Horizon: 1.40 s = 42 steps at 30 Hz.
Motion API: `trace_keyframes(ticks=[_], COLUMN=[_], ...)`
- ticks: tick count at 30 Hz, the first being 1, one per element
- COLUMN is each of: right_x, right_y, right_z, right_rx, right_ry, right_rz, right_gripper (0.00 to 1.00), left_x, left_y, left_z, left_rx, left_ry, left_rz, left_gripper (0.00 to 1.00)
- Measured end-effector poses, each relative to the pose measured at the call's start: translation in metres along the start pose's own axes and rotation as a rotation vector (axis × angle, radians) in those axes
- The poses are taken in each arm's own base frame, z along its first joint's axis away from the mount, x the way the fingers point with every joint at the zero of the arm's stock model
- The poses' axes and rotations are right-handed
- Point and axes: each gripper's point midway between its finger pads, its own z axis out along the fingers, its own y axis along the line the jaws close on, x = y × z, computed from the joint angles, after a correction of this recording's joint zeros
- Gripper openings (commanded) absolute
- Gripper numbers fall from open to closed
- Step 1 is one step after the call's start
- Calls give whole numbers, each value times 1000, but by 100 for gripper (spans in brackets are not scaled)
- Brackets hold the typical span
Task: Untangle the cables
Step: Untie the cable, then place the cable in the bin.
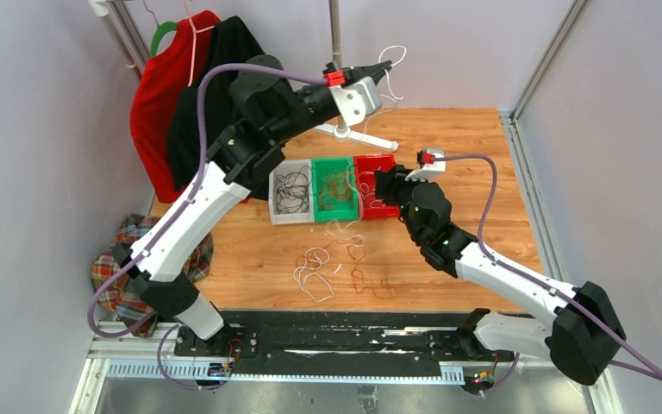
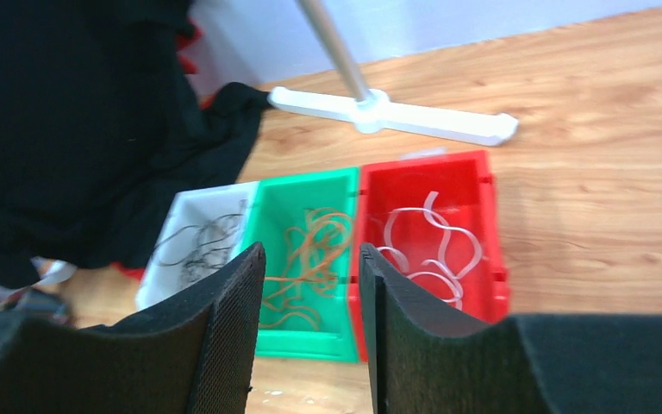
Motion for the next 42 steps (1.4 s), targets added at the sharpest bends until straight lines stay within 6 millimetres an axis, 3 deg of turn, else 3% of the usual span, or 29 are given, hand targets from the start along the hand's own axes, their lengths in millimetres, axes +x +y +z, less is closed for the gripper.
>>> trace_keyframes(ticks=[5, 12, 19, 23, 29, 33, 36, 42], right_x=[13, 15, 18, 20, 19, 21, 25, 29], right_y=[-43, -64, -89, -99, -116, -124, -127, -132], right_z=[16, 23, 29, 39, 47, 49, 49, 50], right_rx=[123, 176, 286, 327, 377, 395, 398, 391], right_ry=[38, 47, 52, 67, 81, 98, 115, 139], right_rz=[-9, 14, 22, 10, 3, 0, -3, 5], right_gripper=[42, 42, 42, 42, 42, 41, 41, 39], left_x=[24, 12, 18, 42, 103, 131, 140, 136], left_y=[-3, 27, 35, 30, 21, 19, 22, 36], left_z=[26, 46, 53, 65, 87, 94, 92, 89], left_rx=[-10, -109, -156, -158, -154, -156, -162, -201], left_ry=[19, -34, -37, -5, 80, 120, 139, 128], left_rz=[25, 87, 133, 145, 151, 153, 161, 189], left_gripper=[1, 1, 1, 0, 0, 0, 1, 0])
